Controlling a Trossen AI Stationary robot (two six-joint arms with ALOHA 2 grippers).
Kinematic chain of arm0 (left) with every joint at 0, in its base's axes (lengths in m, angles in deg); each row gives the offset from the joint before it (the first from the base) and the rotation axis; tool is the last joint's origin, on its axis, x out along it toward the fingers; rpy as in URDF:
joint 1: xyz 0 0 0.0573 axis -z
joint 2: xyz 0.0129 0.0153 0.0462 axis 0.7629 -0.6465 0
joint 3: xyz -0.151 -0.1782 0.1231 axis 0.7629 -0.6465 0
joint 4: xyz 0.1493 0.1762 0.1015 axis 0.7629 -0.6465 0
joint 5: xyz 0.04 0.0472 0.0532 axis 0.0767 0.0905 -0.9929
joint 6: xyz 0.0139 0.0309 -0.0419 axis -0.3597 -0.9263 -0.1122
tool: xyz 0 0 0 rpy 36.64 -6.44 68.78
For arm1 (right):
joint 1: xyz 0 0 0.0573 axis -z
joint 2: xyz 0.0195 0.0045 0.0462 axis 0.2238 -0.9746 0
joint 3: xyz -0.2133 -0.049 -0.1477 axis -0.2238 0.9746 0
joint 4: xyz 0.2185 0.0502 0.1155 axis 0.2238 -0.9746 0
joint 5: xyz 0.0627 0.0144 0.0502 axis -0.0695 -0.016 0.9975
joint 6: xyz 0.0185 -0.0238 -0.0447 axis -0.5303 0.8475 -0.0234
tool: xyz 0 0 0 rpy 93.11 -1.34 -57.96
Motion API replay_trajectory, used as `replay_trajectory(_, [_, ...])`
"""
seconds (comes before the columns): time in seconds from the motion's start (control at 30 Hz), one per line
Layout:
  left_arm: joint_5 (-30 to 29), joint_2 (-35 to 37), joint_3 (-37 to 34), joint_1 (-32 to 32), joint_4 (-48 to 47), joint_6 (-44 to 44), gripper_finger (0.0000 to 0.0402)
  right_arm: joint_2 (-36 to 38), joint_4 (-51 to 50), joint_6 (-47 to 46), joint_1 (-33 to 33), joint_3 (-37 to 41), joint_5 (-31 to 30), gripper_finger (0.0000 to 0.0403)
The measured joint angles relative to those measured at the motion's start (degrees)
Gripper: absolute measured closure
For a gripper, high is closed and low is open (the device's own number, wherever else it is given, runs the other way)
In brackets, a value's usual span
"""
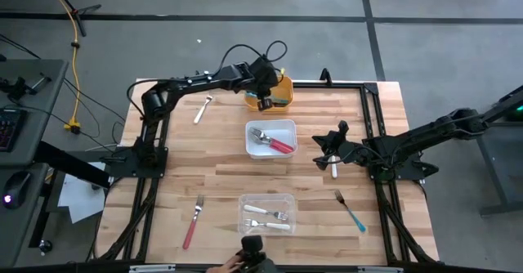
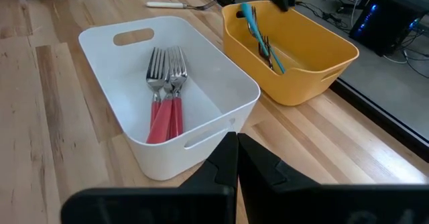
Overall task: Sort silverware by color (type)
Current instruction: Put the bottom right white fork into the transparent bin
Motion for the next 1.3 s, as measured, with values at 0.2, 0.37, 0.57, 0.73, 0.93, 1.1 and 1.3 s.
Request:
replay_trajectory(0.2, [1.6, 3.9, -8.9, -1.2, 10.2, 2.4, 0.0390, 0.0, -1.9, -0.7, -0.1, 0.0, 0.0, 0.0403])
replay_trajectory(0.37, [0.2, 11.0, -23.1, -1.2, 24.5, 2.4, 0.0395, -0.1, -3.6, -3.4, -0.2, 0.0, 0.0, 0.0403])
replay_trajectory(0.57, [0.8, 24.2, -41.3, -0.7, 37.5, 6.6, 0.0399, -0.8, -5.5, -8.4, -0.5, 0.0, 0.9, 0.0403])
replay_trajectory(0.73, [0.9, 35.9, -56.4, 1.5, 49.4, 11.4, 0.0401, -0.8, -6.1, -10.9, -3.7, 0.0, 1.3, 0.0402])
replay_trajectory(0.93, [0.9, 45.7, -70.1, 5.2, 62.2, 17.3, 0.0401, -0.7, -7.0, -12.8, -6.6, 0.0, 1.3, 0.0402])
replay_trajectory(1.1, [0.9, 49.3, -76.0, 8.1, 67.2, 18.5, 0.0401, -0.7, -12.3, -16.5, -7.0, -0.9, 1.4, 0.0381])
replay_trajectory(1.3, [0.9, 49.7, -78.4, 10.7, 69.1, 18.5, 0.0401, -0.7, -26.9, -23.3, -7.0, -8.0, 4.4, 0.0324])
